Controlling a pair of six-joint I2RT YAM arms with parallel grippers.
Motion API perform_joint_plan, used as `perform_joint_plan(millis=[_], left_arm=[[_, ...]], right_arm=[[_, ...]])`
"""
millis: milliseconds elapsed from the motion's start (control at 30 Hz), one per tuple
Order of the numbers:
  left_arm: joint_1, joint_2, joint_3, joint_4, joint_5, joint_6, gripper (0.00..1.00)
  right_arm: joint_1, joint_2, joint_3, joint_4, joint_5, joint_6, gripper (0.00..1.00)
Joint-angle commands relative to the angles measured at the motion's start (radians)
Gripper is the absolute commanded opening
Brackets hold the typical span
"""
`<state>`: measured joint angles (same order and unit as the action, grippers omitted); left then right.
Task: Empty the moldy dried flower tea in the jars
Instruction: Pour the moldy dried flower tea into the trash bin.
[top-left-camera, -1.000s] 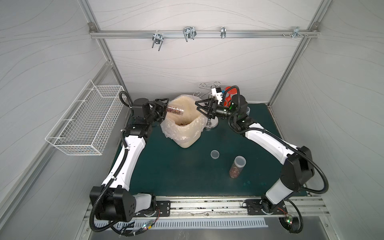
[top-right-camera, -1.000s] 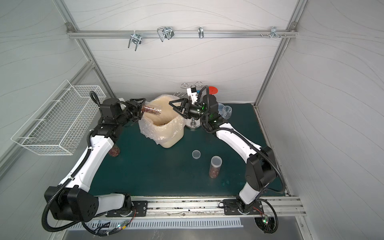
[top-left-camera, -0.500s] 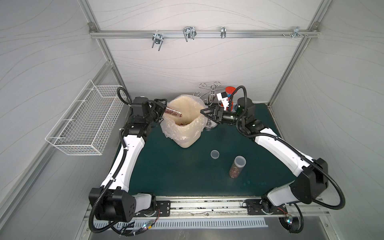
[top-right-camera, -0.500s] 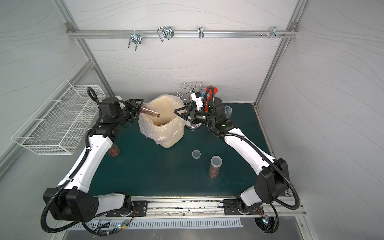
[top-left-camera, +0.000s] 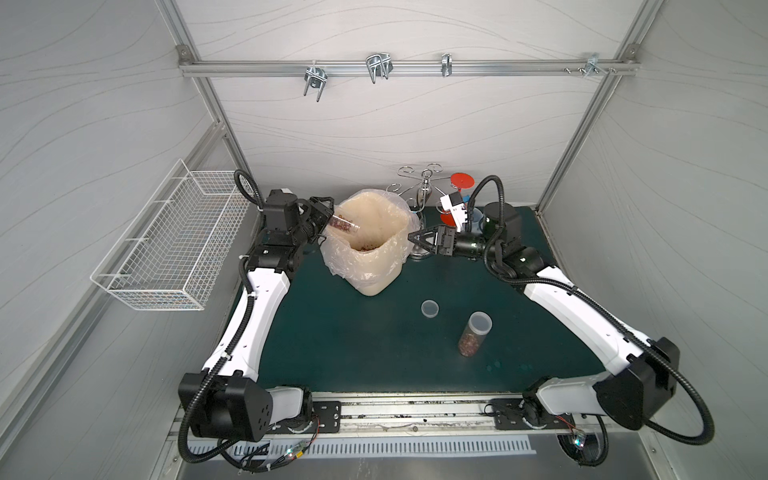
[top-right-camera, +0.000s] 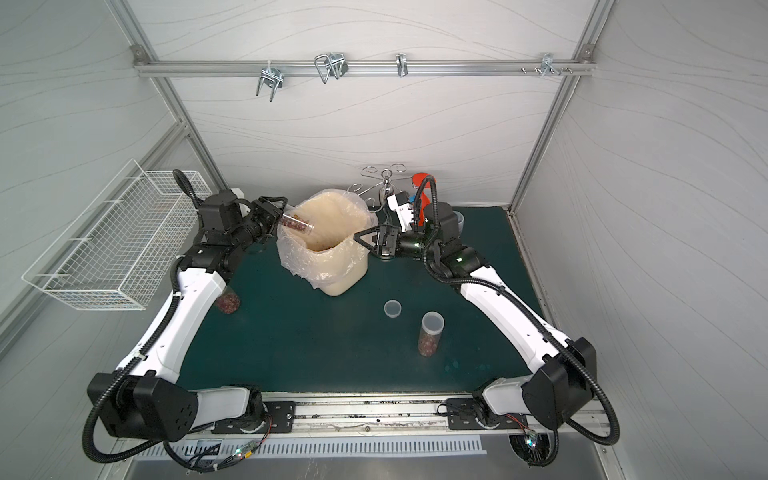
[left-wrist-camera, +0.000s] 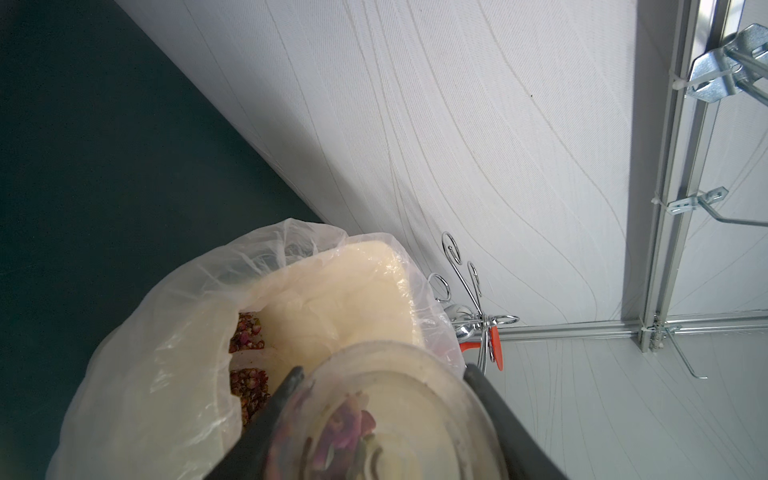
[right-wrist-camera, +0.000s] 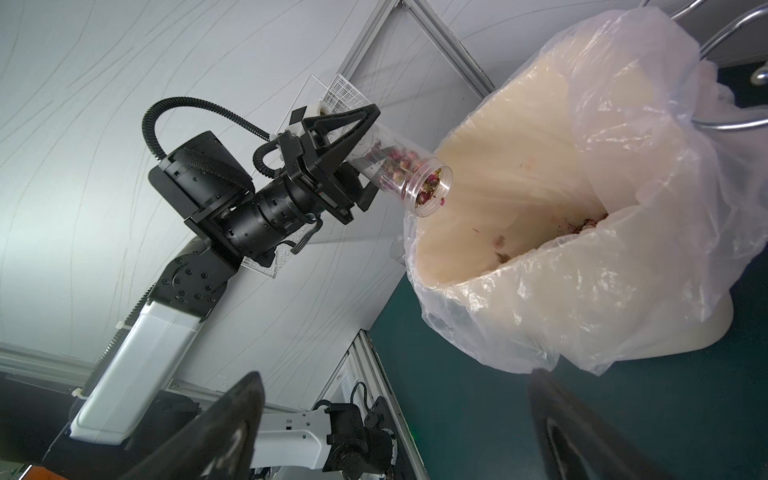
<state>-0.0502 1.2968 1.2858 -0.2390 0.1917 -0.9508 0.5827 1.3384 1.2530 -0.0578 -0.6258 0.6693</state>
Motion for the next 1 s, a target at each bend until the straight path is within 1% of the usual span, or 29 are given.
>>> perform_joint_plan(millis=[0,233,433,567,700,967], left_arm=[[-0.014,0.010,0.067,0.017,-0.045,0.073,0.01],[-0.087,0.020,0.108,-0.033,-0.155,0.213,0.00],[-0.168,0.042,0.163,-0.088,-0.279,0.361,0.00],[-0.225,0.057,0.195,-0.112,-0.385,0.472,0.00],[-0.273,0.074,0.230,-0.141,-0.469,0.555,0.00],[-0.376,0.111,0.278,-0.146,-0.638,0.757,0.00]], right_arm=[[-0.007,-0.035,-0.017,-0.049,0.013,-0.068,0.99],[-0.008,-0.072,-0.041,-0.099,0.037,-0.133,0.99],[-0.009,-0.099,-0.073,-0.121,0.054,-0.162,0.99],[-0.013,-0.112,-0.089,-0.119,0.062,-0.169,0.99],[-0.015,-0.125,-0.091,-0.126,0.067,-0.181,0.99],[-0.020,-0.145,-0.085,-0.160,0.083,-0.208,0.99]])
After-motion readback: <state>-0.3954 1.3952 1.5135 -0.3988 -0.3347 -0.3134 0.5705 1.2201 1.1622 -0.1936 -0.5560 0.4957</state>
